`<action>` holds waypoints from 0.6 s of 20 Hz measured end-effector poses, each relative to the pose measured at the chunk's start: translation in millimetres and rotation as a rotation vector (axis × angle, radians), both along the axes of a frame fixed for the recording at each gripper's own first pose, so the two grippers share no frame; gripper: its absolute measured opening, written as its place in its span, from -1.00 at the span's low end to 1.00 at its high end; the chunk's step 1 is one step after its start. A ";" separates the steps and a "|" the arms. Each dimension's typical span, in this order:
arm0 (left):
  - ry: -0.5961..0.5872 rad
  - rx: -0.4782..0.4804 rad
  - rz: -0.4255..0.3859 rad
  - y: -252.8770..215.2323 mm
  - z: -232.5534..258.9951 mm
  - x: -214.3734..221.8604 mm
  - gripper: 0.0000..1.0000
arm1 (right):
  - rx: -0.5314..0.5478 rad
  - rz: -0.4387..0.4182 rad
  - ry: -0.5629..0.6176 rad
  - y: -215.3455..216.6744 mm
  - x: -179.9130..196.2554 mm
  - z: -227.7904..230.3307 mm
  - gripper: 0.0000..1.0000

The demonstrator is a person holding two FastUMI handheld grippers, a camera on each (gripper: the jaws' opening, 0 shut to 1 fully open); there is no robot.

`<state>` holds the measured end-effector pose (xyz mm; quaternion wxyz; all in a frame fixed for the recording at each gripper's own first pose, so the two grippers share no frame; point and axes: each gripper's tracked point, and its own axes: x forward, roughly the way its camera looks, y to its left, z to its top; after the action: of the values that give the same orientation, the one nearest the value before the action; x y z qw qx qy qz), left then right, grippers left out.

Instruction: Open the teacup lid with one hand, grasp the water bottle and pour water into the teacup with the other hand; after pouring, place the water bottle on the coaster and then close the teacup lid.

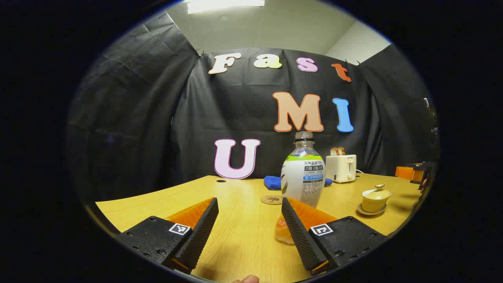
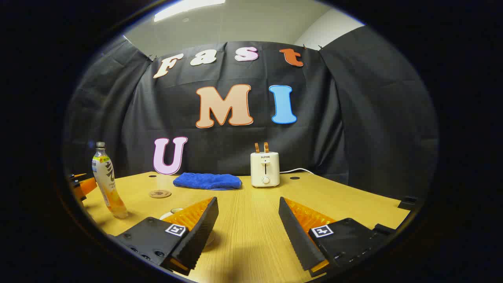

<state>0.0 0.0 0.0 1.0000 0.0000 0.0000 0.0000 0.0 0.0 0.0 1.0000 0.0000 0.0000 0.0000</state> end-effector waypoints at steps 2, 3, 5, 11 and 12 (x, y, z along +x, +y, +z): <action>0.003 -0.003 0.009 3.2 0.3 -7.2 0.89 | -0.006 0.002 -0.010 3.2 -8.5 3.9 0.96; 0.002 -0.004 0.012 3.1 2.3 -10.5 0.89 | -0.002 0.009 -0.015 6.8 -11.9 6.5 0.97; -0.007 -0.006 0.009 0.4 5.3 -15.4 0.89 | 0.001 0.017 -0.020 11.4 -18.6 8.3 0.98; -0.043 0.001 -0.029 -16.1 21.0 -25.2 0.89 | 0.003 0.046 -0.006 19.9 -26.0 2.6 0.89; -0.048 0.001 -0.035 -18.7 23.6 -26.8 0.89 | 0.008 0.049 -0.007 19.1 -26.9 3.7 0.89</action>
<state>-26.8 -18.7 23.6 0.9996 0.0007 -0.0241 -0.0177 -26.9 19.1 3.7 0.9997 0.0040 -0.0034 0.0243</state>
